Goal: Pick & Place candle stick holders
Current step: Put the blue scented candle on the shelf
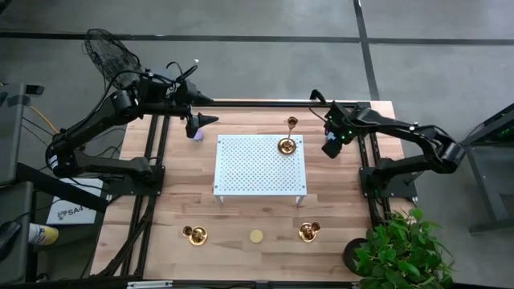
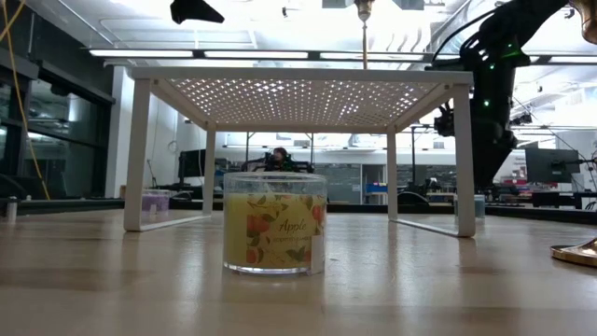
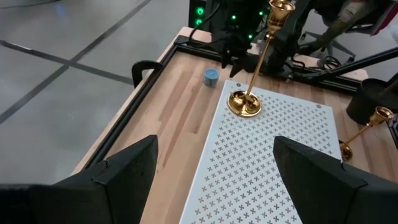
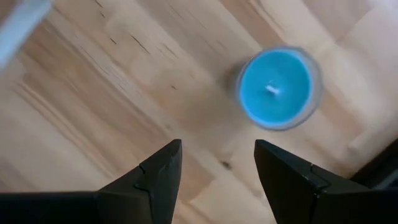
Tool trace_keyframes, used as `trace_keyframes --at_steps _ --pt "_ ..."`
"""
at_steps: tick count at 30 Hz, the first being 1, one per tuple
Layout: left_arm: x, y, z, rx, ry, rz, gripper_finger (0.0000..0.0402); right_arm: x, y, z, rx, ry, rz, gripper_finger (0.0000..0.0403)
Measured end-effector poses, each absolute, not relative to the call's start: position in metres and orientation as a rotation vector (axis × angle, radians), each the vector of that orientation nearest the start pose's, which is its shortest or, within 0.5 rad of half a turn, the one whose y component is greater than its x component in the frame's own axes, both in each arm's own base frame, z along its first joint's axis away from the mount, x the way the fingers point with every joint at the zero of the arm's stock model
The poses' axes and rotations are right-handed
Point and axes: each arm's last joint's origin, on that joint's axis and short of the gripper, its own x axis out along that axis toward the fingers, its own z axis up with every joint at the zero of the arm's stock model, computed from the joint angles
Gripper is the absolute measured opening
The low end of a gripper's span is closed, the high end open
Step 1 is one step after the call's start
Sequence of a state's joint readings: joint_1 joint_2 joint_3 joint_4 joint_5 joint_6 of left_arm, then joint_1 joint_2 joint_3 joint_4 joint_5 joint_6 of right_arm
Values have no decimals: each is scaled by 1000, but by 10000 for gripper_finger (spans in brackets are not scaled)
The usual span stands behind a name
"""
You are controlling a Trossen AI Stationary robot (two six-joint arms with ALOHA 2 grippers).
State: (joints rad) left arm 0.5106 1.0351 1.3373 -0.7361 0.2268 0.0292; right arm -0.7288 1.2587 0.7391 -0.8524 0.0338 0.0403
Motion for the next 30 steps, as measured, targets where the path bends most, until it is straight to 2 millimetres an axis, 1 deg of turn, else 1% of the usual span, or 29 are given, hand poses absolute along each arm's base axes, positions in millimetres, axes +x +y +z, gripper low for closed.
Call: trace_keyframes --at_steps 7,11,15,18,23,30 --pt "168 86 420 -135 409 274 314 148 -136 191 259 1393 -543 197" --pt "168 86 420 -135 409 275 314 149 -137 191 129 1414 -434 197" --pt "167 86 420 -138 415 276 314 151 -138 192 38 1410 -373 197" --pt "167 86 418 -143 431 281 314 153 -140 192 2 1391 -364 197" --pt "166 86 417 -149 451 283 314 155 -142 192 -10 1376 -368 197" --pt "166 86 417 -133 453 282 314 159 -143 177 21 1445 -305 197"
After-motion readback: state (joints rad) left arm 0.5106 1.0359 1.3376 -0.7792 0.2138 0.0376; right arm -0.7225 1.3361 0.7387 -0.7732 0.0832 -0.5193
